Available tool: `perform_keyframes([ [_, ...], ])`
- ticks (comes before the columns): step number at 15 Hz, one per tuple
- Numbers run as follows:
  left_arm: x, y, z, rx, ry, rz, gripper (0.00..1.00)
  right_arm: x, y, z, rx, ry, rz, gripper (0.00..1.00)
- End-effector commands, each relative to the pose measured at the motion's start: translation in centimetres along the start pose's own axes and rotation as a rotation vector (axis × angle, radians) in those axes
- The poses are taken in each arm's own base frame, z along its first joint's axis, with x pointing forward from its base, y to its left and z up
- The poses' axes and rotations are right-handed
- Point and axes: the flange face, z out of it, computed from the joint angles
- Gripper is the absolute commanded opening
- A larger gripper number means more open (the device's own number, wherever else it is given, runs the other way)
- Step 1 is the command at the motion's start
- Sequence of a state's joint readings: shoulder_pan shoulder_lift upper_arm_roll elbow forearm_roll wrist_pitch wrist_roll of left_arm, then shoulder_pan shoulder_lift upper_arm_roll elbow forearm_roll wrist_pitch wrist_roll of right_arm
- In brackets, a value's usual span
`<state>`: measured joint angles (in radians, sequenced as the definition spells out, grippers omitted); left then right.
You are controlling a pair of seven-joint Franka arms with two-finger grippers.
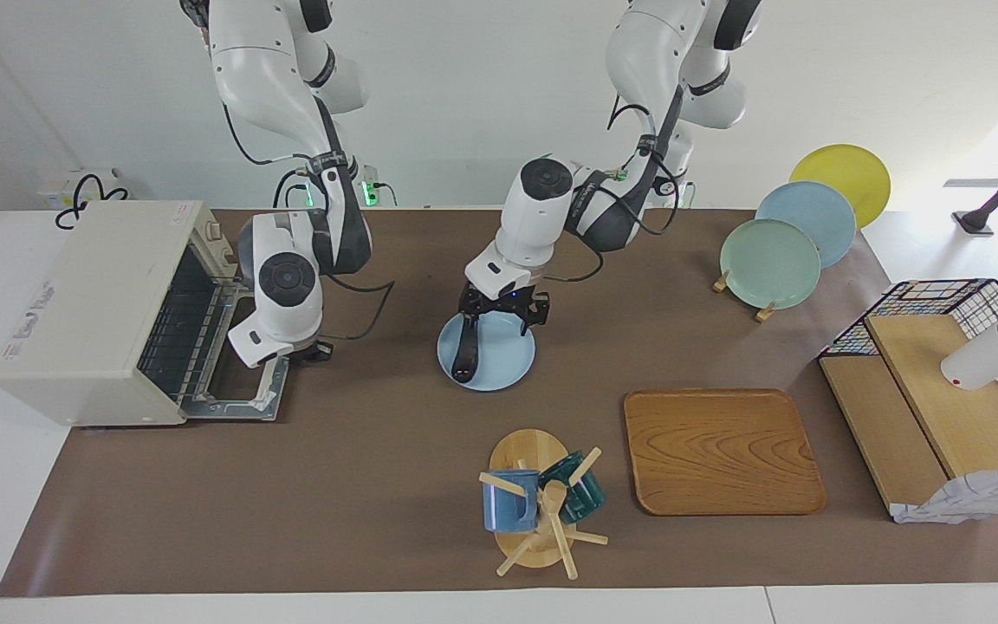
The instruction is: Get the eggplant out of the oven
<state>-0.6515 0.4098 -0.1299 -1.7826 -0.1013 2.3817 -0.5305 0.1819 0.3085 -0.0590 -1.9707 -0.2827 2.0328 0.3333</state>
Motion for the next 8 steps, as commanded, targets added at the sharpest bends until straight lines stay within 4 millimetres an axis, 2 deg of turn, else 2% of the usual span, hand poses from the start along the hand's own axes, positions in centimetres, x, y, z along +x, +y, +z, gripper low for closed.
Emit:
perform_keyframes([
  [1,0.1,1.2,1.6,-0.020,0.024,0.010,1.00,-0.8,3.6,-3.5,-0.033,0.024,-0.078,0.07],
  [2,0.0,1.2,1.6,-0.020,0.024,0.011,1.00,-0.7,5.6,-4.7,-0.030,0.019,-0.081,0.07],
  [4,-0.5,1.6,2.3,-0.021,0.025,0.020,1.00,-1.0,8.3,-6.7,-0.017,0.026,-0.079,0.07],
  [6,-1.1,1.7,3.3,-0.024,0.028,0.025,1.00,-1.2,10.4,-7.8,-0.014,0.010,-0.081,0.07],
  [8,-1.6,1.4,4.0,-0.018,0.022,0.026,0.99,-1.8,11.3,-9.5,-0.019,-0.015,-0.073,0.07],
])
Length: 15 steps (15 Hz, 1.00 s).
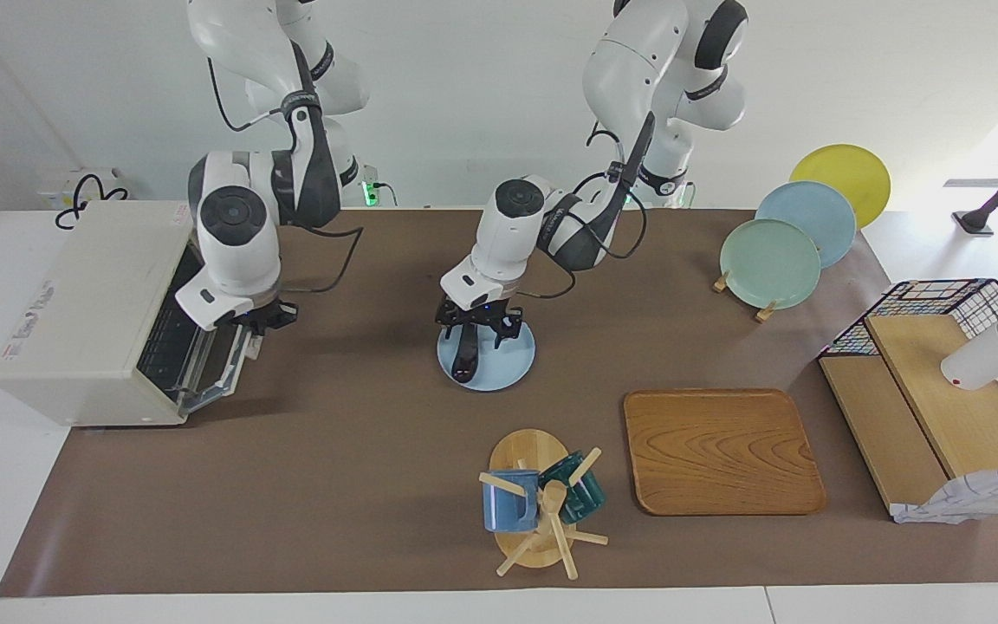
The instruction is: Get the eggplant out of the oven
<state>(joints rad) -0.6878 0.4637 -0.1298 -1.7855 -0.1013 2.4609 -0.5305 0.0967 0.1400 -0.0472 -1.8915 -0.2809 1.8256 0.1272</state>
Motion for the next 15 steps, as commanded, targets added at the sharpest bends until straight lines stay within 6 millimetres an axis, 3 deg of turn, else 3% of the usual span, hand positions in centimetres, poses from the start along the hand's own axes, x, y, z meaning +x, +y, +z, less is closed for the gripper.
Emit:
perform_keyframes([
  [1,-0.4,-0.3,0.9,-0.003,0.015,-0.003,0.99,-0.3,3.3,-0.6,-0.027,-0.025,-0.004,0.07],
  [5,-0.9,-0.7,1.4,-0.006,0.025,-0.005,0.89,-1.3,7.4,-0.5,-0.005,-0.045,-0.041,0.08],
  [10,-0.5,-1.2,1.2,-0.003,0.024,-0.013,0.29,-2.8,8.6,-2.5,0.047,-0.057,-0.047,0.08],
  [12,-0.3,-1.4,1.1,0.000,0.019,-0.017,0.03,-3.2,8.7,-5.1,0.085,-0.057,-0.032,0.08],
  [15,0.7,-2.4,0.1,0.008,0.016,-0.036,0.00,-3.4,8.3,-9.0,0.168,-0.019,-0.026,0.13],
])
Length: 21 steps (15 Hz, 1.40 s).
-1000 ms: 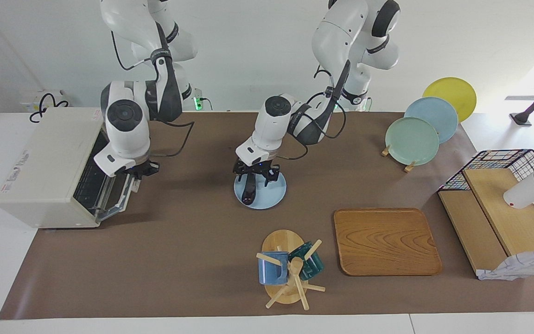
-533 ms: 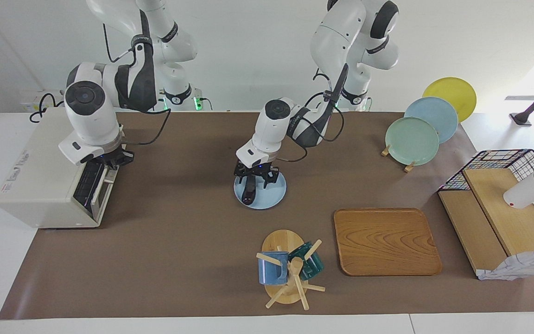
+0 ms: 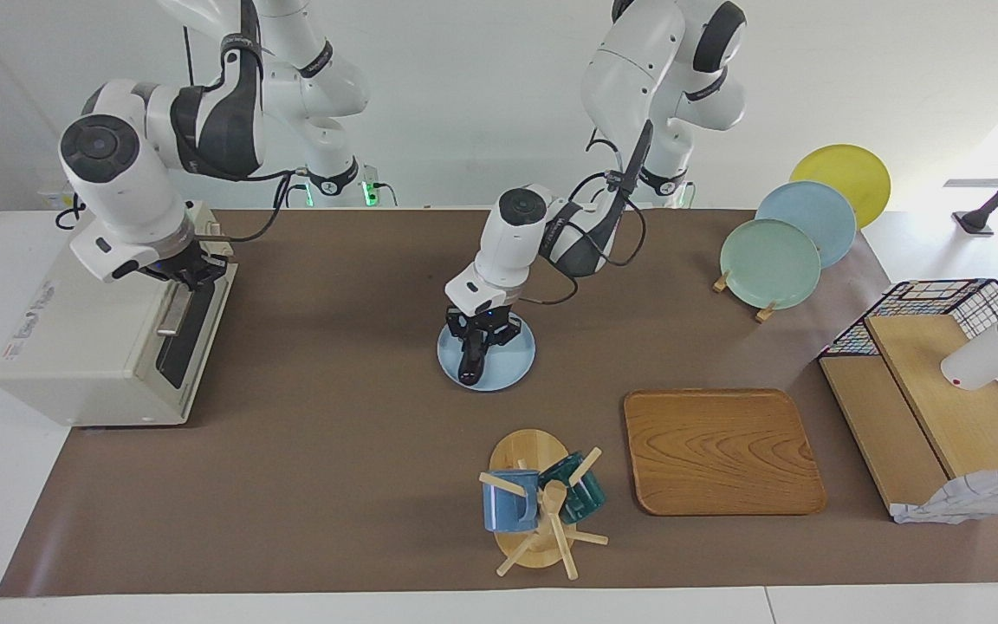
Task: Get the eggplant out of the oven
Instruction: 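Carry the eggplant with the left gripper onto the wooden tray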
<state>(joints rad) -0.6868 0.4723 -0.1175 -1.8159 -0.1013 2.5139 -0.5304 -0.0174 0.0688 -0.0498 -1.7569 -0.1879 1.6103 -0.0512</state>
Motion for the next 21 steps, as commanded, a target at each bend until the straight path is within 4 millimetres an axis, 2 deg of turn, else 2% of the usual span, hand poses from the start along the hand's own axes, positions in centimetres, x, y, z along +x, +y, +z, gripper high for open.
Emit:
perform_keyframes([
  [1,1.5,-2.1,-2.7,0.009,0.000,-0.038,0.00,-0.7,-0.7,-4.0,0.067,0.034,-0.026,0.13],
  [3,3.0,-4.5,-6.3,0.023,-0.006,-0.077,0.00,-0.1,-2.4,-4.9,0.087,0.086,-0.049,0.15],
  [5,5.4,-8.5,-10.5,0.043,-0.020,-0.110,0.00,0.0,-3.7,-4.7,0.167,0.095,-0.049,0.50],
  [6,7.1,-10.8,-12.2,0.060,-0.049,-0.111,0.00,-0.5,-3.9,-4.1,0.178,0.083,-0.052,0.95],
  [7,8.6,-13.1,-13.6,0.067,-0.065,-0.102,0.00,-0.8,-3.9,-4.0,0.185,0.074,-0.049,1.00],
  [8,10.3,-16.9,-14.6,0.074,-0.076,-0.095,0.00,-0.8,-4.0,-3.9,0.185,0.069,-0.046,1.00],
  [10,12.7,-25.6,-15.7,0.085,-0.052,-0.089,0.00,-0.8,-3.7,-4.2,0.184,0.075,0.007,1.00],
  [11,13.2,-28.8,-15.3,0.091,-0.050,-0.087,0.00,-1.0,-3.7,-4.4,0.181,0.077,0.003,1.00],
  [13,14.9,-33.8,-14.3,0.105,-0.035,-0.089,0.00,-1.8,-3.5,-5.4,0.171,0.096,-0.014,1.00],
  [16,18.2,-38.8,-12.0,0.148,-0.018,-0.088,0.00,-2.4,-3.2,-5.0,0.170,0.091,-0.024,1.00],
  [19,18.8,-39.5,-10.8,0.179,0.039,-0.065,0.00,-2.7,-3.2,-4.7,0.168,0.092,-0.067,1.00],
  [21,18.0,-39.9,-9.5,0.181,0.034,-0.066,0.00,-2.8,-3.0,-4.7,0.152,0.091,-0.075,1.00],
])
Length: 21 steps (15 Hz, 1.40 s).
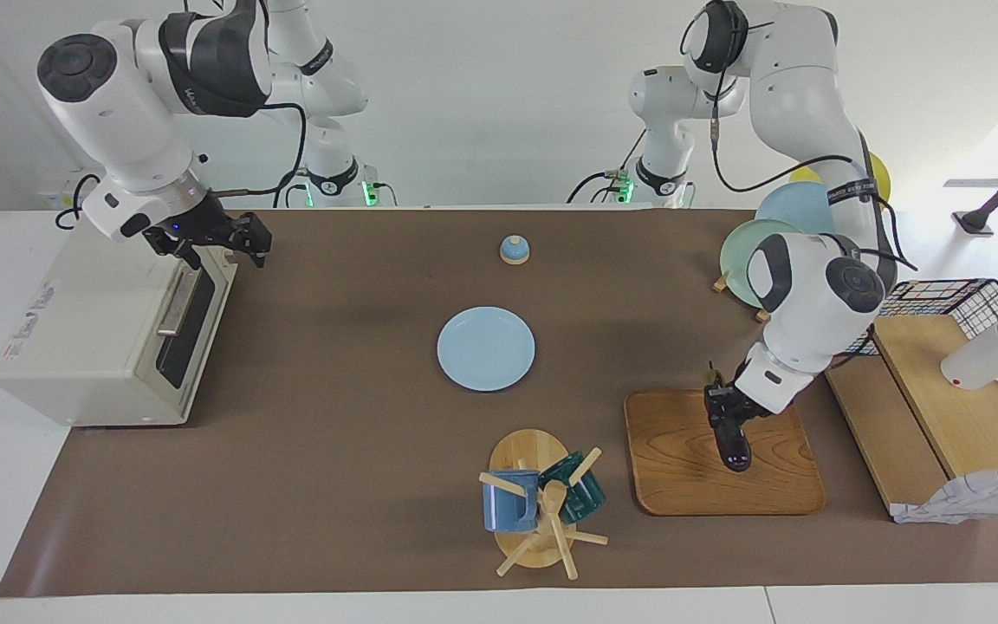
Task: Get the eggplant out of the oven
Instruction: 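Carry the eggplant with the left gripper onto the wooden tray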
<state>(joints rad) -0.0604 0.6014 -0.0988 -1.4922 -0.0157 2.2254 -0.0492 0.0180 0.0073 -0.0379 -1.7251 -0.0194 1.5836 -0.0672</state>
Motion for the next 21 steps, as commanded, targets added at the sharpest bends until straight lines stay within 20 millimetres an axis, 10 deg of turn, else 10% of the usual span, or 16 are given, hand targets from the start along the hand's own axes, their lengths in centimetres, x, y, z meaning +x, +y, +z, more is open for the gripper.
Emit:
perform_keyframes([
  [1,-0.3,0.0,0.6,0.019,0.012,0.022,0.00,-0.7,0.6,-0.1,-0.021,0.013,-0.039,1.00],
  [4,-0.5,-0.3,0.7,0.030,0.005,0.034,0.00,-0.2,1.9,-0.5,-0.022,0.046,-0.023,1.00],
  [5,-0.5,-0.3,0.6,0.030,-0.001,0.033,0.67,-0.2,2.2,-0.7,-0.022,0.049,-0.020,1.00],
  [6,-0.4,-0.1,0.2,0.030,-0.001,0.032,1.00,-0.1,2.2,-1.2,-0.023,0.055,-0.027,1.00],
  [9,0.0,-0.1,-1.6,0.026,0.002,0.018,1.00,0.0,2.4,-1.8,-0.024,0.061,-0.039,1.00],
  [13,-0.5,-1.6,-10.0,0.036,0.035,-0.051,1.00,0.0,1.9,-2.8,-0.019,0.060,-0.042,1.00],
  [21,-10.2,-0.9,-29.2,0.093,-0.144,-0.077,1.00,-0.4,2.2,-3.4,-0.010,0.060,-0.031,1.00],
])
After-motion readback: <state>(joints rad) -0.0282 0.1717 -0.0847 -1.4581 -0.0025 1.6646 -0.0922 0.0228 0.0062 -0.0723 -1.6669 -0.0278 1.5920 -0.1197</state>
